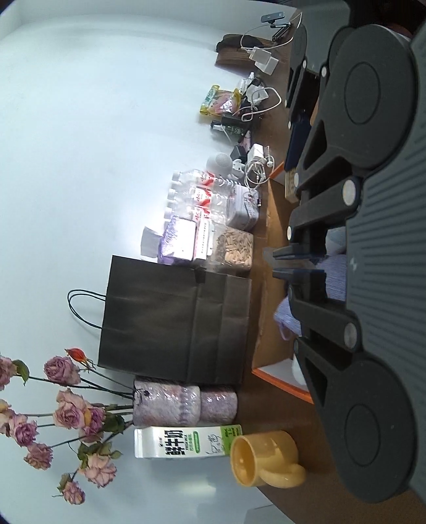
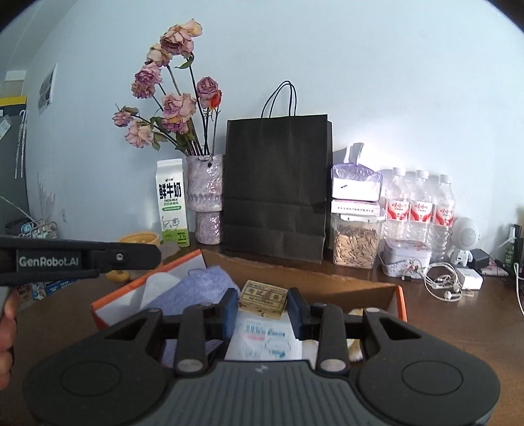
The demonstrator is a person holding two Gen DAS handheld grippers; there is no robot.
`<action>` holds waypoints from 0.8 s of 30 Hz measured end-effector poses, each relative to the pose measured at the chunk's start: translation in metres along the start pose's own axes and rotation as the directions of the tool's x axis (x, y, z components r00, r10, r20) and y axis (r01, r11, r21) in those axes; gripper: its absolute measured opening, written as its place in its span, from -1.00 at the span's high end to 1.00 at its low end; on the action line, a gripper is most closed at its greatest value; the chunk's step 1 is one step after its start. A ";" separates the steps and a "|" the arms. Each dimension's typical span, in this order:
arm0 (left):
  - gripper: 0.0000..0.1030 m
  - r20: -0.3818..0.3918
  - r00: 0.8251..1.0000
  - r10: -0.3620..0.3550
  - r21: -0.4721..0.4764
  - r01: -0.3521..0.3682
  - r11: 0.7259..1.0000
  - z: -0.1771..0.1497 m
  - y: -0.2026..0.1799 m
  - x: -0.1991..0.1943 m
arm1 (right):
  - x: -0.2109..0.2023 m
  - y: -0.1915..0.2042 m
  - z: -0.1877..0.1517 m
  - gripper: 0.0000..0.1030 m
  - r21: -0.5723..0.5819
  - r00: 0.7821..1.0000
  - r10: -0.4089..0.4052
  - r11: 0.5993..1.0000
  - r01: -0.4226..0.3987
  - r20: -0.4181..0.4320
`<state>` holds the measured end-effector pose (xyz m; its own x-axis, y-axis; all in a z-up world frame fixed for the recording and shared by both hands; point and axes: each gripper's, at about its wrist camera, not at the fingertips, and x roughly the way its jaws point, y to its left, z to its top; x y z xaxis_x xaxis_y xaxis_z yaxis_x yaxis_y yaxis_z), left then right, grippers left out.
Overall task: Organize objects
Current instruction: 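Carry the rubber ring and tan block over the box with both grippers, then lower the ring and block into the box and open both grippers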
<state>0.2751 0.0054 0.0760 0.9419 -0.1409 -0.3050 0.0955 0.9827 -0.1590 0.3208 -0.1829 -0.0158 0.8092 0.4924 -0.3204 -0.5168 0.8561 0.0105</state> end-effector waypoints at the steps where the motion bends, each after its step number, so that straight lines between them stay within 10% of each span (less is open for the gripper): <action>1: 0.89 0.004 1.000 0.000 0.000 0.000 1.000 0.002 -0.001 0.004 | 0.005 -0.001 0.003 0.39 0.001 1.000 0.000 1.000 0.000 0.003; 24: 0.89 -0.077 0.997 0.024 -0.004 -0.025 1.000 0.001 0.019 0.083 | 0.066 -0.027 -0.002 0.39 0.038 0.998 -0.022 0.999 0.024 -0.052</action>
<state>0.3558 0.0122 0.0484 0.9164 -0.1257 -0.3800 0.0708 0.9853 -0.1552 0.3876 -0.1741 -0.0392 0.8047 0.4646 -0.3696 -0.4862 0.8730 0.0389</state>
